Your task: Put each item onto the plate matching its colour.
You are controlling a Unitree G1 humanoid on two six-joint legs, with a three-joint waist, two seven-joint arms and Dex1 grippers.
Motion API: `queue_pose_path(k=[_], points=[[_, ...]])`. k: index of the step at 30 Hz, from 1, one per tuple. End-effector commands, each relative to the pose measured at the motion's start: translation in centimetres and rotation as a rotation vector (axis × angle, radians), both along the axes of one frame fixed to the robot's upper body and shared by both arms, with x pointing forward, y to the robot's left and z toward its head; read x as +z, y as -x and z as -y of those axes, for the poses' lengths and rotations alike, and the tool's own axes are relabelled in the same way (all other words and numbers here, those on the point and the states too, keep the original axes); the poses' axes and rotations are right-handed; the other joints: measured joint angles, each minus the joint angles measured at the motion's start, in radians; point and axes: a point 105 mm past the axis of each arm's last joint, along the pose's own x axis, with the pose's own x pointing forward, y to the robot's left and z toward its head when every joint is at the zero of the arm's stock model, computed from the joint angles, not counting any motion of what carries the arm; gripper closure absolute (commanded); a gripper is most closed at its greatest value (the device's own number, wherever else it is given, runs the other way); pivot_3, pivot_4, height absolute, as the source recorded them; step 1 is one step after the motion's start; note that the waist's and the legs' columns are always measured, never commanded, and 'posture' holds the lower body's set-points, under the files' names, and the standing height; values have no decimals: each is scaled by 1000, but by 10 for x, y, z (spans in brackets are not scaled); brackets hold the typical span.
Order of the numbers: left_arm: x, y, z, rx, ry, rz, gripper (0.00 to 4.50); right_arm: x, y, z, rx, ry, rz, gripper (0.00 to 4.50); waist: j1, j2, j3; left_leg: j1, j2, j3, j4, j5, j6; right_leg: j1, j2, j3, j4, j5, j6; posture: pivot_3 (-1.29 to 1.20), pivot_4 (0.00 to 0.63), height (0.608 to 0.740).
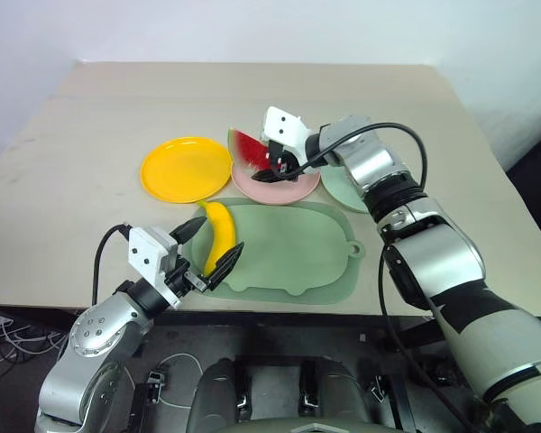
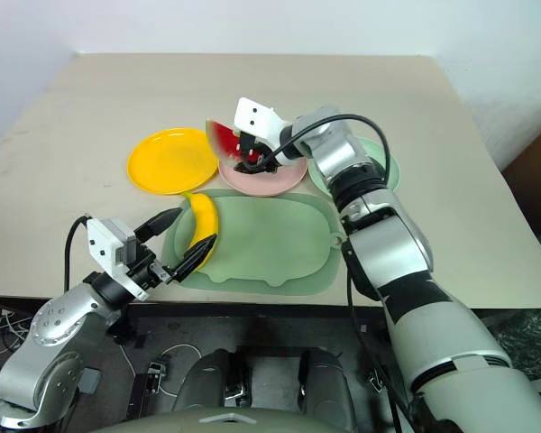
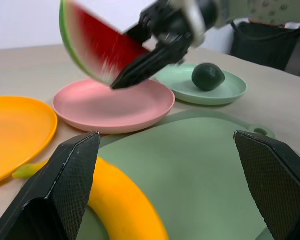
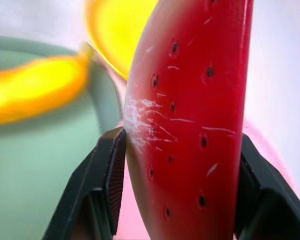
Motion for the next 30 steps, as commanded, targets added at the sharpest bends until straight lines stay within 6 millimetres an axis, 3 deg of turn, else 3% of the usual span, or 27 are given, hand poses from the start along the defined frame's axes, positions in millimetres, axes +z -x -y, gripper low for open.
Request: queue_pose_path(k=[1,10,17,30], points=[[6,1,-4,10,-11,41,0,6,-9,2,-77,40,46,2286,1,0,0,0,0,0,0,0,0,0,0,0,0,0,0,0,150,695],[4,0,-6,13,-13,50,0,-19,-15,5,-171,133,48,2286,-12,0,0,-3,0,1,0,0,0,-3,0,1,1,0,0,0,150,695],[7,2,-7,26,-17,59,0,-13,-14,6,-149,111,45,17,-24,0,0,-3,0,1,0,0,0,-3,0,1,1,0,0,0,150,695],[20,0,2,17,13,67,0,39,0,9,-45,-271,-73,17,-22,0,0,-3,0,1,0,0,0,-3,0,1,1,0,0,0,150,695]])
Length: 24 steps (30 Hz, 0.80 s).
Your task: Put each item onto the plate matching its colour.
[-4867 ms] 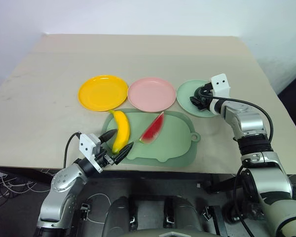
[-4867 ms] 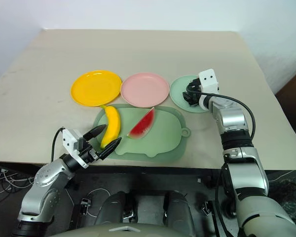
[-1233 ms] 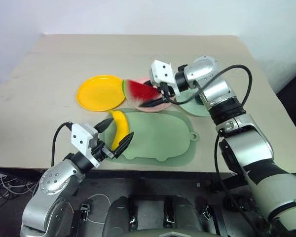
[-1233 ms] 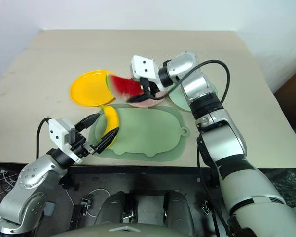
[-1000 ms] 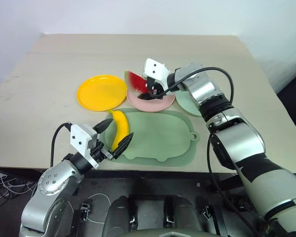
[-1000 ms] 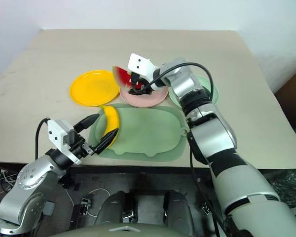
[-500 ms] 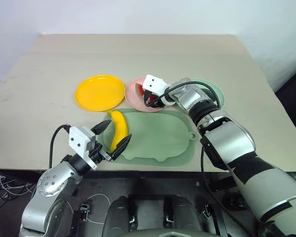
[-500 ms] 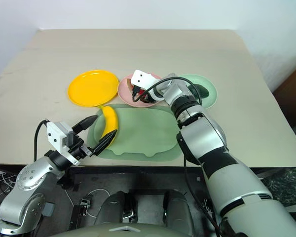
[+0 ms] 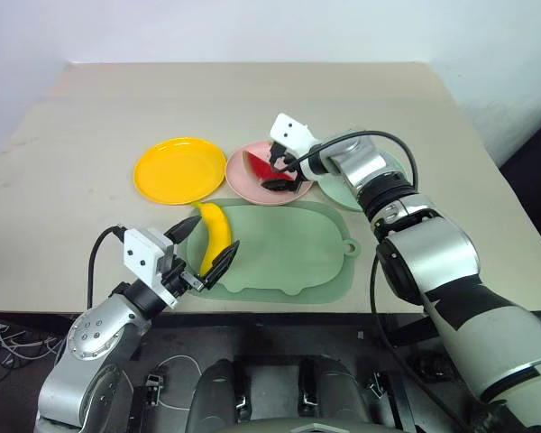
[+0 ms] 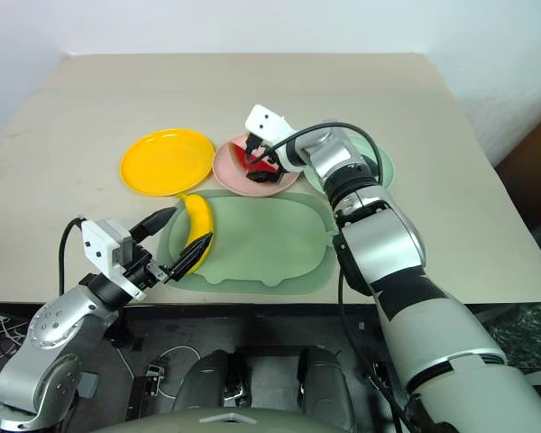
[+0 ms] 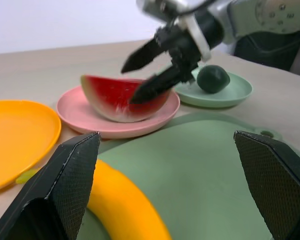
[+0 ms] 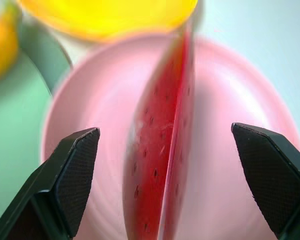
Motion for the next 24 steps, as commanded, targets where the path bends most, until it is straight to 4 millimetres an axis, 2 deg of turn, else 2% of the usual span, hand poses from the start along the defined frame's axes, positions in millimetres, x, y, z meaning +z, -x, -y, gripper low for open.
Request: queue_pose_path(k=[1,3,6,13,20,24], points=[[15,3,4,-20,5,48,0,34,9,-1,57,-166,9,17,1,0,0,0,0,0,0,0,0,0,0,0,0,0,0,0,150,695],[16,3,4,-18,8,48,0,43,18,5,89,-252,-6,17,4,0,0,0,0,0,0,0,0,0,0,0,0,0,0,0,150,695],[15,5,2,-15,14,42,0,46,37,23,85,-377,-20,17,11,-1,0,0,1,-2,0,0,0,1,0,0,-1,0,0,0,150,695],[11,9,-5,32,36,32,0,24,103,53,188,-547,-17,17,9,0,0,2,1,-2,-1,0,0,3,0,-1,-2,0,0,0,150,695],[8,3,-17,148,86,37,0,-5,133,76,152,-643,-42,17,13,-1,0,4,1,-2,-1,-1,1,5,0,-1,-2,0,0,0,150,695],[2,5,-18,184,67,30,0,-20,138,83,58,-669,-64,17,22,-1,-1,4,1,-2,-1,-1,1,5,0,-1,-3,0,0,0,150,695]])
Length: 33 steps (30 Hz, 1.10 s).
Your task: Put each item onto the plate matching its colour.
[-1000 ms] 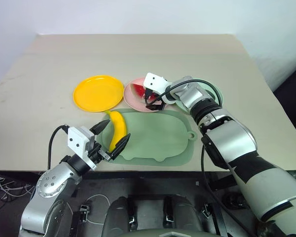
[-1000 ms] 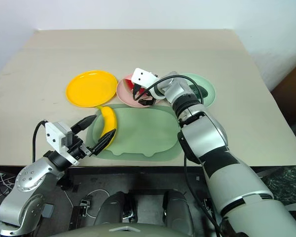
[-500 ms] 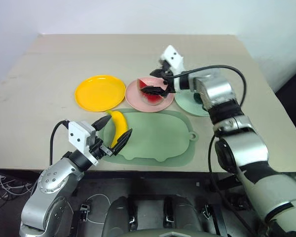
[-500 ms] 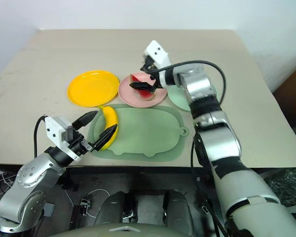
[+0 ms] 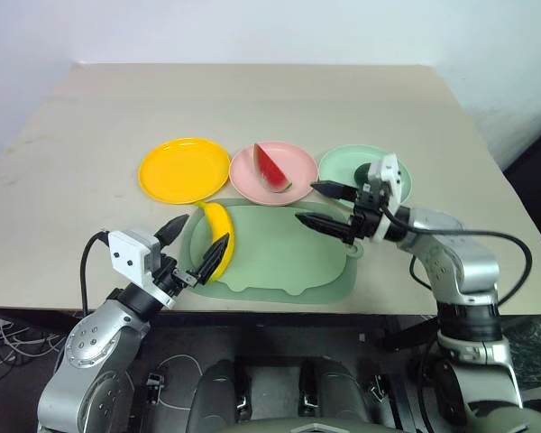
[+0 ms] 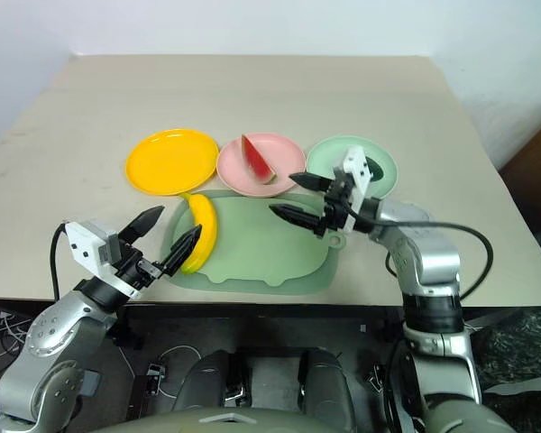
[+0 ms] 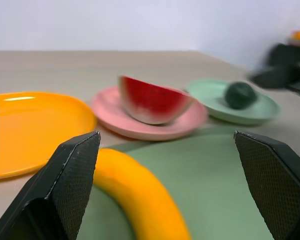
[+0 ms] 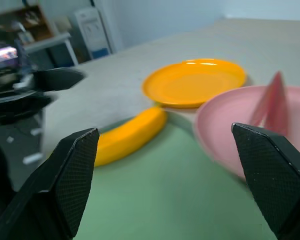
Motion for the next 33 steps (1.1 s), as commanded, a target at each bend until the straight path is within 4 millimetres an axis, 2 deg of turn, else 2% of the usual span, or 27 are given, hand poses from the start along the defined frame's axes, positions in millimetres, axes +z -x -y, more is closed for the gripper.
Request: queue_pose_path(k=[1,7,10,13,16,19,21,26,33], points=[[5,4,-2,38,-2,34,0,8,6,6,-50,-29,36,17,3,0,0,0,0,0,0,0,1,0,0,0,0,0,0,0,150,695],[-3,1,0,74,46,-32,0,-5,9,5,-81,37,42,17,11,0,0,0,0,0,0,-3,5,0,0,0,0,0,0,0,150,695],[-11,-10,6,107,82,-141,0,-3,9,5,-74,32,40,17,12,0,0,0,0,-1,0,-3,6,1,-1,0,-1,0,0,0,150,695],[-6,-19,11,120,143,-170,0,-1,6,8,-84,38,47,17,11,-1,0,0,0,-1,1,-3,6,1,-1,0,-1,0,0,0,150,695],[-6,-27,14,124,123,-190,0,1,5,11,-87,63,57,17,11,-1,0,0,-1,-1,1,-3,6,1,0,0,0,0,0,0,150,695],[-14,-35,12,159,60,-242,0,8,4,20,-110,57,66,17,11,-1,0,0,-2,-1,1,-3,5,1,0,-1,0,0,0,0,150,695],[-17,-41,11,178,31,-278,0,6,5,23,-115,64,58,17,13,-1,0,0,-2,-1,1,-3,5,1,0,-1,0,0,0,0,150,695],[-20,-56,19,172,-4,-376,0,-1,7,16,-110,73,37,17,14,-1,0,0,-2,-2,1,-2,5,1,0,-1,0,0,0,0,150,695],[-25,-62,22,175,-31,-502,0,-1,6,16,-132,70,36,17,12,-1,0,0,-3,-2,1,0,0,2,0,-1,0,0,0,0,150,695]])
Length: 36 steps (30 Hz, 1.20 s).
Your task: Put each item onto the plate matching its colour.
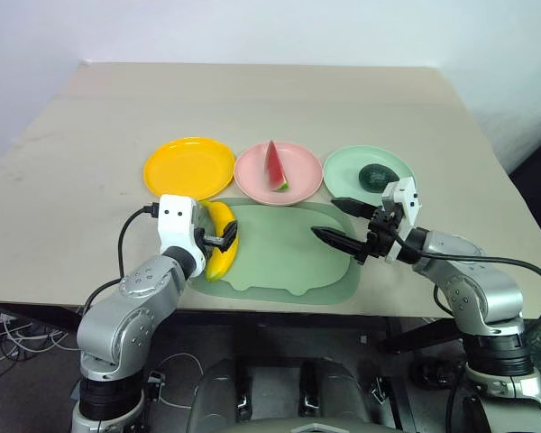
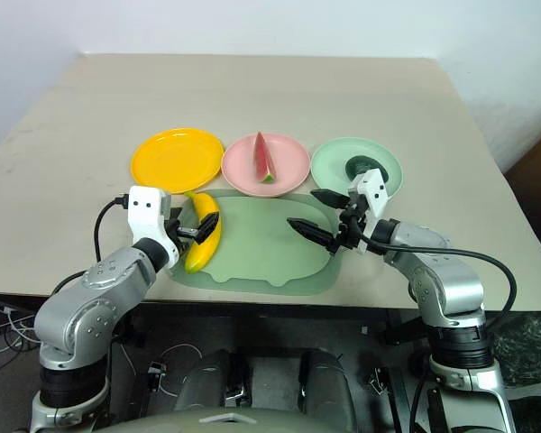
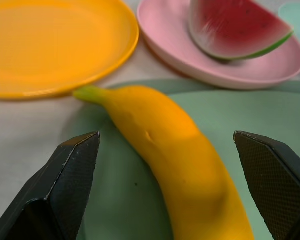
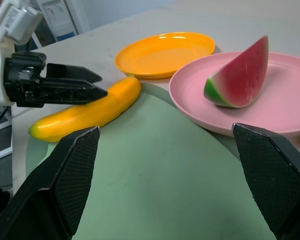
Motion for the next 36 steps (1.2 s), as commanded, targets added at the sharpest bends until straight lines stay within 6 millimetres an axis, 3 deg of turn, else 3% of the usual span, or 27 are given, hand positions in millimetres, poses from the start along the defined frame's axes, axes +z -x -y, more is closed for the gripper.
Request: queue_pose_path(k=[1,9,16,18,27,33,36], points=[[-1,-2,-6,25,-28,-76,0,12,5,-3,9,-13,50,17,0,0,0,0,0,0,0,0,0,0,0,0,0,0,0,0,150,695],[-4,-5,0,7,-29,-183,0,10,5,-3,-10,-10,50,17,0,0,0,0,0,0,0,0,0,0,0,0,0,0,0,0,150,695],[-3,-7,-5,34,-22,-200,2282,11,6,-5,-5,-3,55,0,0,-1,0,0,0,0,0,1,-1,0,0,0,0,0,0,0,150,695],[2,-9,-8,40,-20,-179,2605,10,8,-6,5,-7,51,0,0,-1,0,0,0,0,0,1,-1,0,0,0,1,0,0,0,150,695],[46,1,4,-116,-57,-11,2605,2,15,-18,47,6,37,0,3,-1,0,0,0,0,0,1,-1,0,0,0,0,0,0,0,150,695],[74,-15,-14,-38,-60,91,2605,-2,16,-27,73,13,31,0,0,-1,0,0,-1,-1,0,1,-1,0,0,0,1,0,0,0,150,695],[75,-30,-27,30,-100,128,2605,-1,16,-31,75,4,36,0,0,-1,0,0,-1,-1,0,1,-1,0,0,0,1,0,0,0,150,695]])
